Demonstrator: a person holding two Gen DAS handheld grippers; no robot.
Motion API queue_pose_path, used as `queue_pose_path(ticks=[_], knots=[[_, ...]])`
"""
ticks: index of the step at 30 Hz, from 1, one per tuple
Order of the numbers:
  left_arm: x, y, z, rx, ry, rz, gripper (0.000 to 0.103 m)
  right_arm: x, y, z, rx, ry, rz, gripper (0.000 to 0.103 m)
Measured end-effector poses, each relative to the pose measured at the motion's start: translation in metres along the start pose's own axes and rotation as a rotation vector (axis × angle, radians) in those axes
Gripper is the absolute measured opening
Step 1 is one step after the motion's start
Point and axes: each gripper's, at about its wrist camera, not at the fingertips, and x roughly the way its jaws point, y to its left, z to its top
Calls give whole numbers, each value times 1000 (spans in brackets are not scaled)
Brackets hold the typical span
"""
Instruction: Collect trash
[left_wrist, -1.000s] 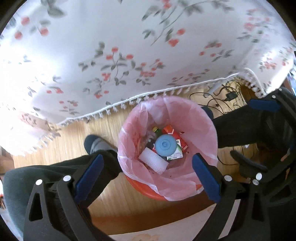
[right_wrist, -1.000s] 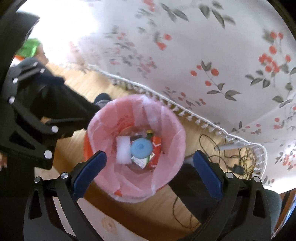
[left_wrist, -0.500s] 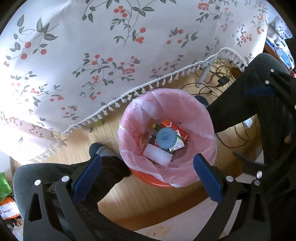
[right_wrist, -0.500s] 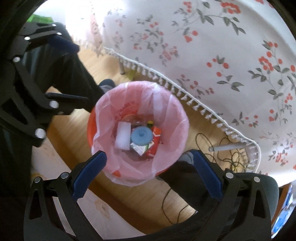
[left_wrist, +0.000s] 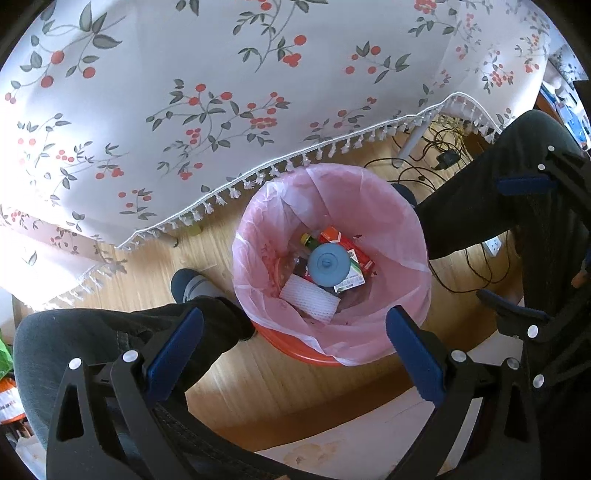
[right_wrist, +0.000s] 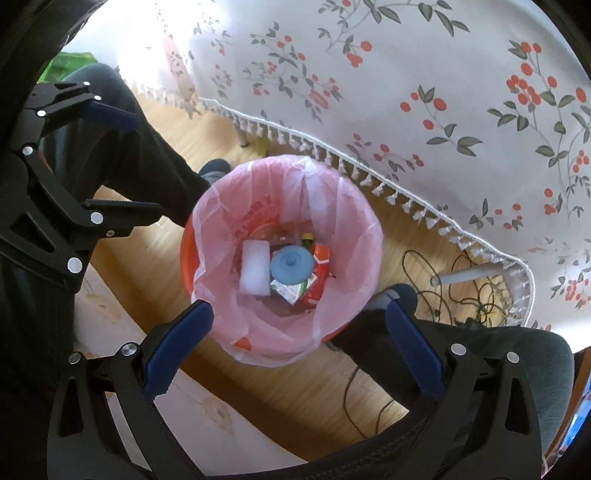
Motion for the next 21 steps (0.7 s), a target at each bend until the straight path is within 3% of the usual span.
queue_pose_path(ticks=[14, 21], knots=[[3, 2, 2, -14, 16, -9, 98, 2, -5, 0, 20, 5, 14, 97], [6, 2, 1, -17, 32, 31, 98, 2, -5, 0, 22, 5, 16, 97]])
